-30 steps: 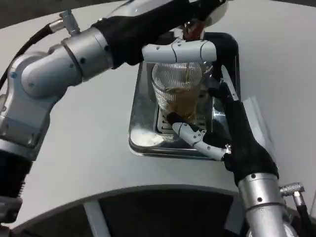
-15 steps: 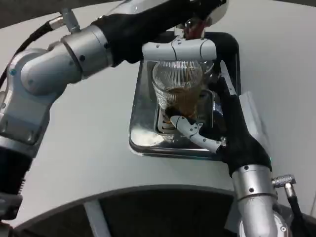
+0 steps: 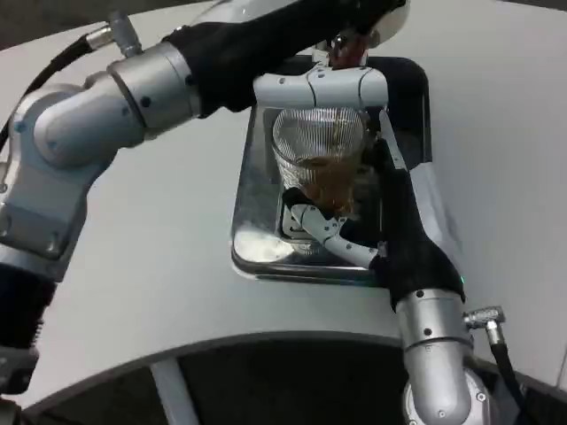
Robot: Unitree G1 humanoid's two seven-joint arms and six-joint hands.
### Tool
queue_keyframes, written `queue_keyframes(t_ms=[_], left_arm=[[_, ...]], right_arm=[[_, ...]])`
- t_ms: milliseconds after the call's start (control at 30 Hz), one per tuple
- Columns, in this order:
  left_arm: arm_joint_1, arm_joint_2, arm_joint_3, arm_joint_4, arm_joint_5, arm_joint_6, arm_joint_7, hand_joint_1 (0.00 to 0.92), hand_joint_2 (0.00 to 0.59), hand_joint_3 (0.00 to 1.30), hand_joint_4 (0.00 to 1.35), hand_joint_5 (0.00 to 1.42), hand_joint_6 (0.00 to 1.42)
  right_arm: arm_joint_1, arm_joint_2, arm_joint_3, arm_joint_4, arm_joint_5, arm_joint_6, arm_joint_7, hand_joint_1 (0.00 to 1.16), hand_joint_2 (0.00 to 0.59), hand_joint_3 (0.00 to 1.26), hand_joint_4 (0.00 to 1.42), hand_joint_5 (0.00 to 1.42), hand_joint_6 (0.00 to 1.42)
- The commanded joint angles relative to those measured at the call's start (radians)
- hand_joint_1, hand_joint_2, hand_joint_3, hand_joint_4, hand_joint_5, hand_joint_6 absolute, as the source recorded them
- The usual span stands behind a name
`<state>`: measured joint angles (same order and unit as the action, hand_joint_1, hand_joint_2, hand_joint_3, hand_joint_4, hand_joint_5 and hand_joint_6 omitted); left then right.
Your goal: Grasp the cup under the faucet to collect the drink, then remove the cup.
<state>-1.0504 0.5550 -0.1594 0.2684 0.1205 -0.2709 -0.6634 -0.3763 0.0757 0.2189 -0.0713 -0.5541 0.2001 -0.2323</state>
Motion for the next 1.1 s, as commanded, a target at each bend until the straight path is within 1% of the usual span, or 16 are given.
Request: queue_keyframes(t_ms=[33, 533, 900, 1100], left_arm=[[0.037, 0.026, -0.004, 0.003, 0.018, 0.038, -0.031, 0.0, 0.109, 0.08, 0.0, 0.0, 0.09], [0.045, 0.041, 0.01, -0.024, 0.01, 0.049, -0.044, 0.0, 0.12, 0.08, 0.0, 0.0, 0.09], [0.036, 0.042, 0.016, -0.024, 0.01, 0.049, -0.055, 0.0, 0.121, 0.09, 0.0, 0.0, 0.09], [0.034, 0.04, 0.016, -0.025, 0.008, 0.049, -0.058, 0.0, 0.121, 0.09, 0.0, 0.0, 0.09]], right_arm=[[-0.01, 0.02, 0.012, 0.022, -0.001, 0.012, -0.022, 0.72, 0.222, 0.01, 0.04, 0.15, 0.18], [-0.073, 0.057, 0.01, 0.104, 0.015, 0.029, -0.053, 0.73, 0.226, 0.0, 0.04, 0.15, 0.18], [-0.119, 0.066, 0.01, 0.154, 0.041, 0.045, -0.066, 0.73, 0.226, 0.0, 0.04, 0.15, 0.18], [-0.129, 0.069, 0.01, 0.171, 0.053, 0.058, -0.074, 0.73, 0.227, 0.0, 0.04, 0.17, 0.19]])
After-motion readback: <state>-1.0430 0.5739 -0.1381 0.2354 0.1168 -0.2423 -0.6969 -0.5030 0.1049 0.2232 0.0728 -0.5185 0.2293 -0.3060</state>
